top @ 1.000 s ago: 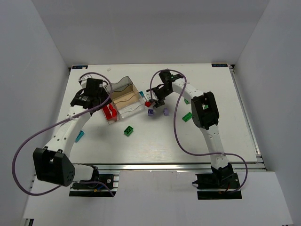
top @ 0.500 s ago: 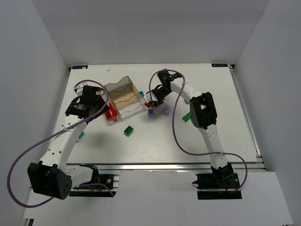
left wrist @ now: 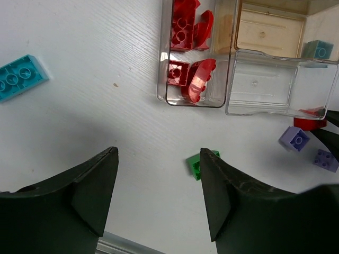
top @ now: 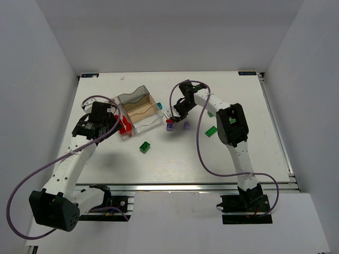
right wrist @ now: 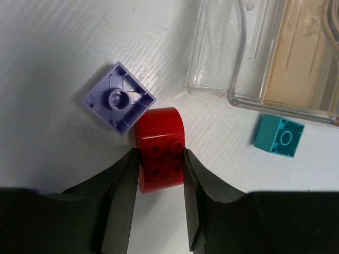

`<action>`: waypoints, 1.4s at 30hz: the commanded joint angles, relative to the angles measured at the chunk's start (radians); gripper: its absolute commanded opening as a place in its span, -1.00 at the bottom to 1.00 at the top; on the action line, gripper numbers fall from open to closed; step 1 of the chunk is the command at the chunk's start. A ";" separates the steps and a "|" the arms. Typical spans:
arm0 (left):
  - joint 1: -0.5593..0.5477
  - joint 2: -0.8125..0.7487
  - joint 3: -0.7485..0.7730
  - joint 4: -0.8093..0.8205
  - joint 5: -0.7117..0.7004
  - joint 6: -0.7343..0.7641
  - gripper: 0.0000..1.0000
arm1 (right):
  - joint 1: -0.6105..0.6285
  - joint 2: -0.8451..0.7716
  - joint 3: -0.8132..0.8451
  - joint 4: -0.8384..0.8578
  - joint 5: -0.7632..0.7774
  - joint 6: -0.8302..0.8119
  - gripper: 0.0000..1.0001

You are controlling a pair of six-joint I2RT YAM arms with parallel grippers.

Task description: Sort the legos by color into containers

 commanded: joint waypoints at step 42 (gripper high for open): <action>0.004 -0.161 0.014 -0.058 -0.067 -0.041 0.46 | 0.309 -0.121 0.120 0.710 -0.117 1.287 -0.84</action>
